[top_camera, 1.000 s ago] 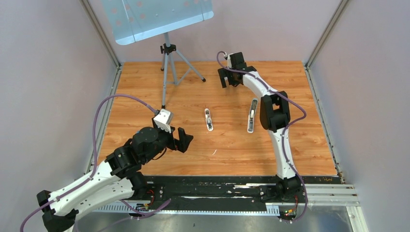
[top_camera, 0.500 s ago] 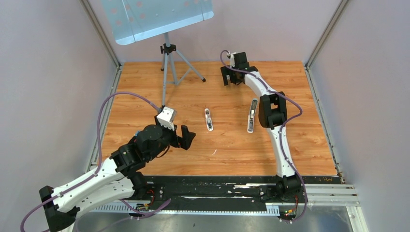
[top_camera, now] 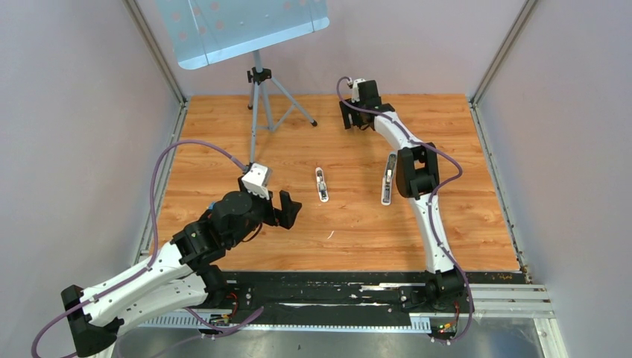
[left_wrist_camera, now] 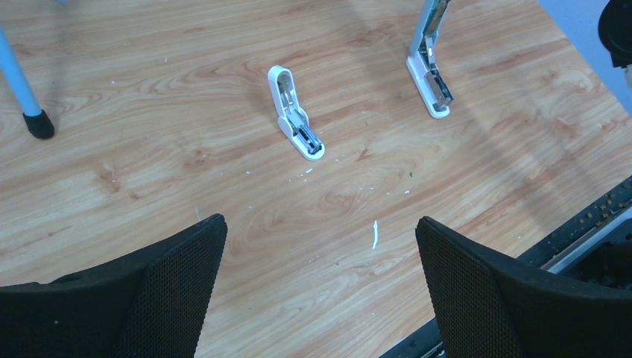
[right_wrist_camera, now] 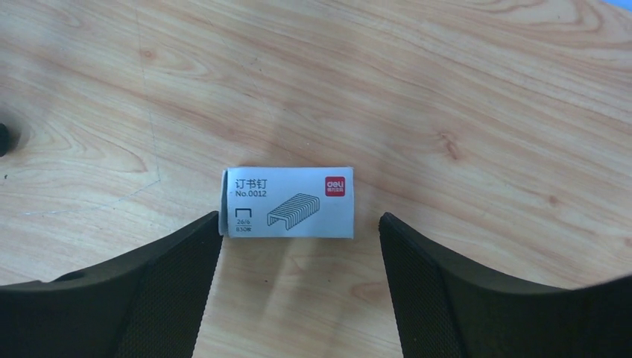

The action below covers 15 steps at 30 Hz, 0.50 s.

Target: Load the staples into the stapler

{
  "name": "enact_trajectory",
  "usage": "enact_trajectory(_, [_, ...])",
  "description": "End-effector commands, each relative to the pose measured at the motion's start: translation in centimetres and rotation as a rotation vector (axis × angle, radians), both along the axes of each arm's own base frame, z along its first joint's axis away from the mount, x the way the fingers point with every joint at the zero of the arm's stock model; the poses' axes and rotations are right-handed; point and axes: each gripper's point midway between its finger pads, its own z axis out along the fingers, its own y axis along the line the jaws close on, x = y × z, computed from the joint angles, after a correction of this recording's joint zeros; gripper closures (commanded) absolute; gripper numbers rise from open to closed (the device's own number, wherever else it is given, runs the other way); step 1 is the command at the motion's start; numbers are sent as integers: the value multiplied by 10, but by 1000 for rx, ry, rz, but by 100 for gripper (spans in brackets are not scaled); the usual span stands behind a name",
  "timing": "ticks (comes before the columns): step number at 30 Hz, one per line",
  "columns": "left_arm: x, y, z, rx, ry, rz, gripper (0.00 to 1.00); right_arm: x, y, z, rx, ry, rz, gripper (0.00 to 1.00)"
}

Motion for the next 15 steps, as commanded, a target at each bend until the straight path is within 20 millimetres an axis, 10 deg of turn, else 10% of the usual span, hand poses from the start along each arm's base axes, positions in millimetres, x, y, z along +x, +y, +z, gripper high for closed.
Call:
enact_trajectory(1, [6, -2, 29, -58, -51, 18, 0, 3, 17, -7, -50, -35, 36, 22])
enact_trajectory(15, [8, 5, 38, -48, -78, 39, 0, -1, 22, -8, -69, -40, 52, 37])
